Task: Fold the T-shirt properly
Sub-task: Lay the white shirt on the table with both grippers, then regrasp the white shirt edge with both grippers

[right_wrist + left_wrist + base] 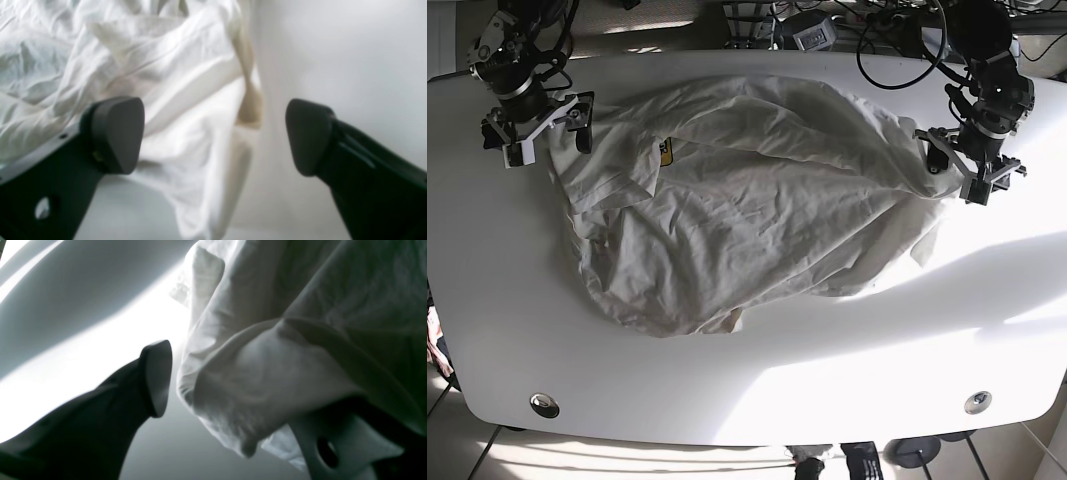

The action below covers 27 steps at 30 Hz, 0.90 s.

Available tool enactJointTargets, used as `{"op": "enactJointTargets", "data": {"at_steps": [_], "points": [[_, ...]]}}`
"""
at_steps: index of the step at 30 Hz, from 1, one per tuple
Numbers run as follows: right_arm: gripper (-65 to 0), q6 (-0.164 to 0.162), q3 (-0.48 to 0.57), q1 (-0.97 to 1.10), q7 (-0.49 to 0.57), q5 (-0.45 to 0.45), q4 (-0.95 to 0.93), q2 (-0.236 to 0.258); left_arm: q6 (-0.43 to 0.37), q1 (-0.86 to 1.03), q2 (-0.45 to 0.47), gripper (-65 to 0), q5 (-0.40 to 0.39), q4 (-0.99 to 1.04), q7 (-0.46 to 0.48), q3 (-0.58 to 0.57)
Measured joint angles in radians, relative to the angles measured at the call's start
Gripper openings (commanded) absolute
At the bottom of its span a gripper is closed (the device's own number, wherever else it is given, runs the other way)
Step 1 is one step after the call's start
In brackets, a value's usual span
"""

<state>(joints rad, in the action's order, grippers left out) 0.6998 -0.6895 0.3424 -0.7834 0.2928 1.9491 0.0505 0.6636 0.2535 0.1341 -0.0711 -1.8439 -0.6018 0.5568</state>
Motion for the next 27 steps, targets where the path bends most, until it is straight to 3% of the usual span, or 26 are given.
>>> {"op": "enactJointTargets", "data": {"at_steps": [4, 10, 16, 27], "points": [[0.0, -0.003, 0.015, -0.135, 0.007, -0.005, -0.03, 0.011, 0.004, -0.043, 0.0, -29.2, 0.01, 0.04, -0.011, -0.034], [0.0, -0.004, 0.085, -0.427, -0.026, -0.235, -0.297, 0.055, 0.007, -0.044, 0.0, -29.2, 0.011, 0.006, -0.015, 0.016], [0.0, -0.004, 0.087, -0.658, -0.019, -0.246, -0.67, 0.108, 0.035, 0.048, 0.002, -29.2, 0.003, -0.074, -0.004, 0.031], [0.0, -0.003, 0.091, -0.783, 0.219, -0.256, -1.081, 0.117, 0.035, 0.147, 0.003, -29.2, 0.003, -0.09, -0.004, 0.006]]}}
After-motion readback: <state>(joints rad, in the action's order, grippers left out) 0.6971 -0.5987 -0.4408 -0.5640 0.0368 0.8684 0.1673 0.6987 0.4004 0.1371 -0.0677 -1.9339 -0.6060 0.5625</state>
